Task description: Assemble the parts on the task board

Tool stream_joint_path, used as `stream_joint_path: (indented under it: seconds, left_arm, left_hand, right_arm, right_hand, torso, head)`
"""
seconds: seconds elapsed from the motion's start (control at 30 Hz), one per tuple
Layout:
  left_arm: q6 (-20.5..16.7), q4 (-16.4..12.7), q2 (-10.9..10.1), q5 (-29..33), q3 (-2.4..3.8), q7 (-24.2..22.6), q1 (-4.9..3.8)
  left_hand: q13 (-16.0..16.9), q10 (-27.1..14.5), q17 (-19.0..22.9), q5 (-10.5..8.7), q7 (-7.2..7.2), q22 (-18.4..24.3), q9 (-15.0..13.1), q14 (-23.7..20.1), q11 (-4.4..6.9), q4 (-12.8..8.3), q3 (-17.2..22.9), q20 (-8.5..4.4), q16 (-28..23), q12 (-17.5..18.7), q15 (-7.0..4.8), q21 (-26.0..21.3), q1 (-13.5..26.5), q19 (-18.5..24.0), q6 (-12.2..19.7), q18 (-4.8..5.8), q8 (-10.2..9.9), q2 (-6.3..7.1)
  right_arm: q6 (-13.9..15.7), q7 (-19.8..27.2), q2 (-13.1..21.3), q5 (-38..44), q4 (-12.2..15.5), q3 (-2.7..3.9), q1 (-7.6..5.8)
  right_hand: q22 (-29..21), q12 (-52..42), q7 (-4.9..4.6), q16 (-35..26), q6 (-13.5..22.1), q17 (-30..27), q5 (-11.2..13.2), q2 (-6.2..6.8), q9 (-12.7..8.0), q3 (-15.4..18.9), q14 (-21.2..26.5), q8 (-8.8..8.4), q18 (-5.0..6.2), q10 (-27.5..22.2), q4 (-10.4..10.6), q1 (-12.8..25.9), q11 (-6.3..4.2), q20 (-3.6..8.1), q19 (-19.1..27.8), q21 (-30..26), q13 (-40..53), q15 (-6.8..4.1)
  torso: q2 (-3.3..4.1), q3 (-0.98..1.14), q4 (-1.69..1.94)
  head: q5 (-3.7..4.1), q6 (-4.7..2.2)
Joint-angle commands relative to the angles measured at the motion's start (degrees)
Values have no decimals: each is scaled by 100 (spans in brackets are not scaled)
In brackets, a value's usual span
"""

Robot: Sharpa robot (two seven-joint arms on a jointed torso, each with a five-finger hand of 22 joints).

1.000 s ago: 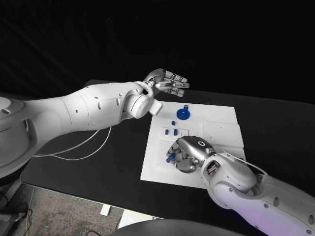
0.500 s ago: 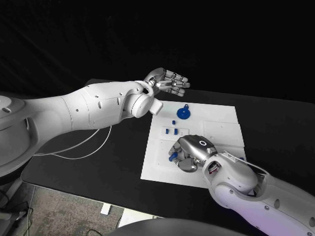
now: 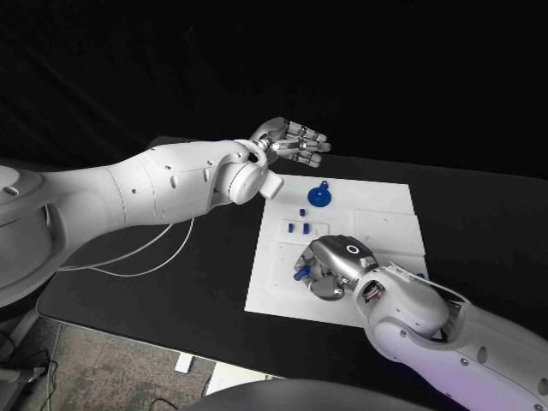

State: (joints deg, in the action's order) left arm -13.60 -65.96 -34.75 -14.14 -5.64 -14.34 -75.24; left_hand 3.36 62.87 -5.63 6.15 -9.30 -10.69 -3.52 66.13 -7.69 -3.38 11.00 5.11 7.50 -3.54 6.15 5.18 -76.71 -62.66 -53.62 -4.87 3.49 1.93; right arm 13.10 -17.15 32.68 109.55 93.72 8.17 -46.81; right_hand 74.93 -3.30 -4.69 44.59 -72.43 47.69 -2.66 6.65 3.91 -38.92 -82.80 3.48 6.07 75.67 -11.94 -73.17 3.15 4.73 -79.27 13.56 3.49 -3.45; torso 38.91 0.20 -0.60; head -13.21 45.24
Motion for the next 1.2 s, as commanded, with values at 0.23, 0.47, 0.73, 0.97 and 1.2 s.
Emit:
stream_joint_path:
  seconds: [0.23, 0.47, 0.73, 0.97, 1.2]
  left_arm:
    - [67, -1, 16, 15, 5, -25, -4]
    - [68, 4, 27, 15, 5, -24, -4]
    - [72, 6, 48, 15, 5, -20, -4]
    - [76, 5, 68, 15, 5, -21, -4]
    - [75, 6, 65, 15, 5, -18, -4]
  left_hand:
    - [5, 14, -7, -22, 5, 3, 1, 11, -8, -10, -19, 8, 29, 15, 7, 22, -9, 23, -28, 77, 11, -49]
    - [6, 9, -6, -22, 2, 8, 2, 2, -11, -10, -27, 11, 25, 15, 10, 19, -12, 26, -13, 75, 10, -45]
    - [6, 9, -6, -22, 2, 8, 2, 2, -11, -10, -27, 11, 25, 15, 10, 19, -12, 26, -13, 75, 10, -45]
    - [6, 9, -6, -22, 2, 8, 2, 2, -11, -10, -27, 11, 25, 15, 10, 19, -12, 26, -13, 75, 10, -45]
    - [6, 9, -6, -22, 2, 8, 2, 2, -11, -10, -27, 11, 25, 15, 10, 19, -12, 26, -13, 75, 10, -45]
  right_arm:
    - [-364, 46, 1, 320, -38, -2, 3]
    - [-277, 33, -49, 397, -26, -2, 3]
    - [-303, -4, -132, 405, -32, -2, 3]
    - [-459, -67, -180, 405, -68, -2, 2]
    - [-536, -81, -192, 360, -87, -2, 2]
  right_hand:
    - [125, -16, 14, 3, -47, -2, -20, 3, 11, -22, 1, 20, 94, 197, -10, 12, -164, 13, 51, 29, 7, -19]
    - [123, -16, 15, 9, -53, -7, -26, 16, 12, -68, 0, 19, 99, 203, -6, 36, -164, 10, 55, 54, 8, -18]
    - [120, -16, 15, 10, -55, -11, -31, 20, 13, -75, 1, 19, 101, 202, 2, 50, -165, 8, 55, 57, 8, -18]
    - [117, -15, 15, 14, -53, -12, -35, 22, 14, -79, 2, 18, 105, 199, -3, 54, -164, 7, 50, 57, 8, -18]
    - [115, -14, 7, 13, -29, -18, -35, 17, 11, -73, 7, 16, 105, 172, -5, 66, -156, 3, 55, 49, 7, -15]
  torso:
    - [0, -4, 11]
    - [7, -1, 5]
    - [0, -7, 13]
    - [-2, -5, 11]
    - [0, 0, 1]
  head:
    - [7, 18]
    - [5, 10]
    - [12, 0]
    - [13, 12]
    - [2, 27]
